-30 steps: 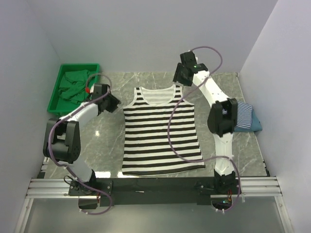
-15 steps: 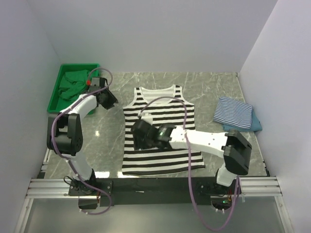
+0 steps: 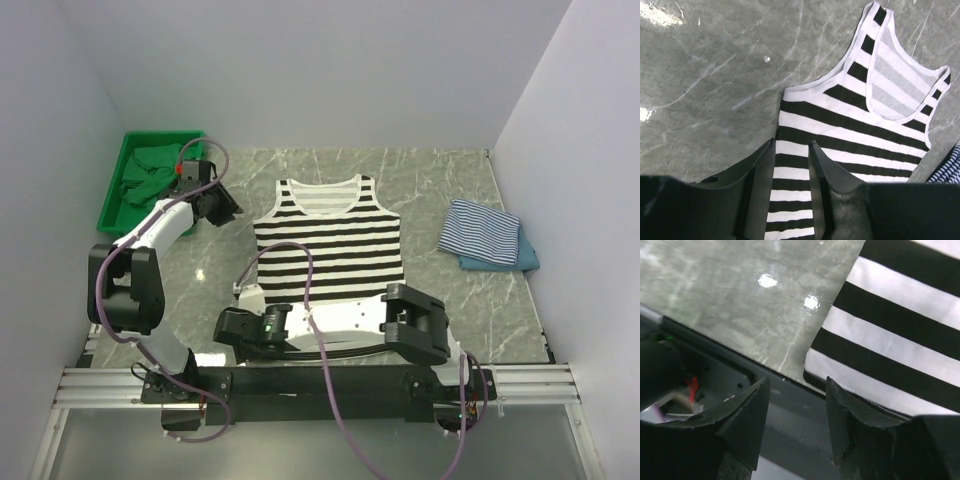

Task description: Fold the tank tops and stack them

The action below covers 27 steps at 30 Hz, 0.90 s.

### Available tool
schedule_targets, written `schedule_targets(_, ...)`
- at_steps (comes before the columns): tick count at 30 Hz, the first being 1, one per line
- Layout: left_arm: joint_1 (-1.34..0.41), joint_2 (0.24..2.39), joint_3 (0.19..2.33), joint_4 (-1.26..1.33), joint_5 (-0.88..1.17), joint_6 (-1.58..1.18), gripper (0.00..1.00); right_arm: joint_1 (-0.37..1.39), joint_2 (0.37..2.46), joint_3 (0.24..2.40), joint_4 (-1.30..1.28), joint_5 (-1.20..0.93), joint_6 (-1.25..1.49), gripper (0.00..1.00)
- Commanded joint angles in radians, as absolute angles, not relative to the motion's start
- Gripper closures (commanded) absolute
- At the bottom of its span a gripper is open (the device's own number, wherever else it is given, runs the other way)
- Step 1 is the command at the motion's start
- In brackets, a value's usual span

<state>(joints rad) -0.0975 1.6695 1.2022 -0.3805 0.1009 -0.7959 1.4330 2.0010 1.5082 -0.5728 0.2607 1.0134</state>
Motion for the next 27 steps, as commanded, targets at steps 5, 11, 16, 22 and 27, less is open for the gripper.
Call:
schedule_targets(5,-0.098,1.632,1.177,-0.357,0.12,-0.764,0.62,1.442,2.069,1.6,-0.66,0.339,1.051,0.49)
schedule_targets(11,-0.098,1.647,1.173,-0.341,0.138,-0.775,0.63,1.445,2.121,1.661,-0.704,0.359,1.026,0.62)
schedule_targets(16,-0.098,1.652,1.166,-0.339,0.13,-0.773,0.63,1.445,2.148,1.675,-0.712,0.341,1.003,0.64)
schedule_targets(22,-0.098,1.677,1.169,-0.328,0.129,-0.787,0.63,1.445,2.152,1.635,-0.706,0.328,1.005,0.7)
schedule_targets(27,-0.101,1.683,1.144,-0.292,0.143,-0.805,0.62,1.445,2.08,1.548,-0.638,0.296,0.991,1.0)
